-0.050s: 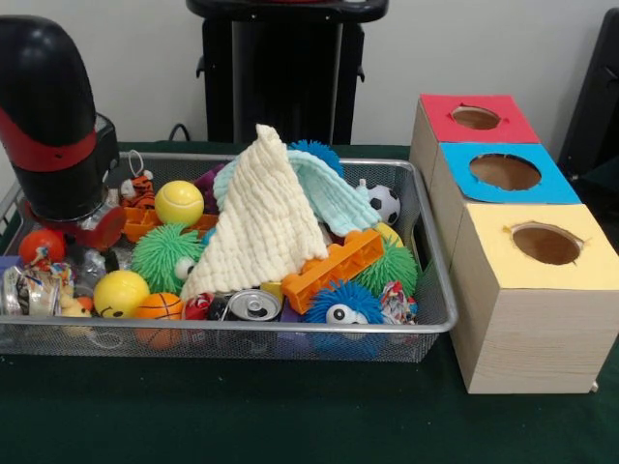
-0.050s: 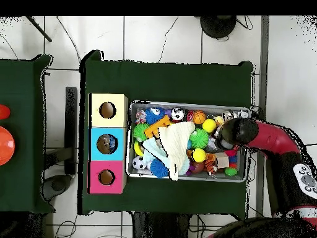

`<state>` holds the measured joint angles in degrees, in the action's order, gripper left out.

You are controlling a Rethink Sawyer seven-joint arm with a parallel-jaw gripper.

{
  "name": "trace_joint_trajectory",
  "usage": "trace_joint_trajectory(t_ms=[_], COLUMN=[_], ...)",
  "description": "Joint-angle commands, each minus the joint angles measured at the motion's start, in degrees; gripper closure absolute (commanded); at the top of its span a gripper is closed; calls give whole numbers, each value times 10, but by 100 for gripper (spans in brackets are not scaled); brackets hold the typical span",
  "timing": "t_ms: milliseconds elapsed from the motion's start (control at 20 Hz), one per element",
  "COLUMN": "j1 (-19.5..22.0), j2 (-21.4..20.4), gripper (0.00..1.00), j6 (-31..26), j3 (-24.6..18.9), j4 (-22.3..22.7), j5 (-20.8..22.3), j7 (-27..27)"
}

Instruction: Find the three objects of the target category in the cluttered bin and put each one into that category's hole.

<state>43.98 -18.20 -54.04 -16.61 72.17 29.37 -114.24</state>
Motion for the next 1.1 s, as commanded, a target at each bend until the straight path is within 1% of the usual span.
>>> trace_joint_trajectory(t_ms=[50,200,350,450,550,650,750,850,900,1050,1100], j1=[-36,-38,-34,-33,-34,-36,-52,-56,-58,-86,-90], j2=[67,73,79,75,71,67,58,63,67,66,66], gripper=[0,0,0,0,0,0,0,0,0,0,0], j6=[-148,-173,-178,-159,-119,-27,108,199,238,341,354], j3=[-4,-7,-13,-13,-12,-9,8,16,22,59,67], j4=[-17,-27,-28,-16,-10,-3,-1,-1,-1,0,2], j5=[-16,-17,-20,-16,-1,33,99,138,152,200,203], j7=[73,72,74,71,68,58,28,4,-13,-79,-89])
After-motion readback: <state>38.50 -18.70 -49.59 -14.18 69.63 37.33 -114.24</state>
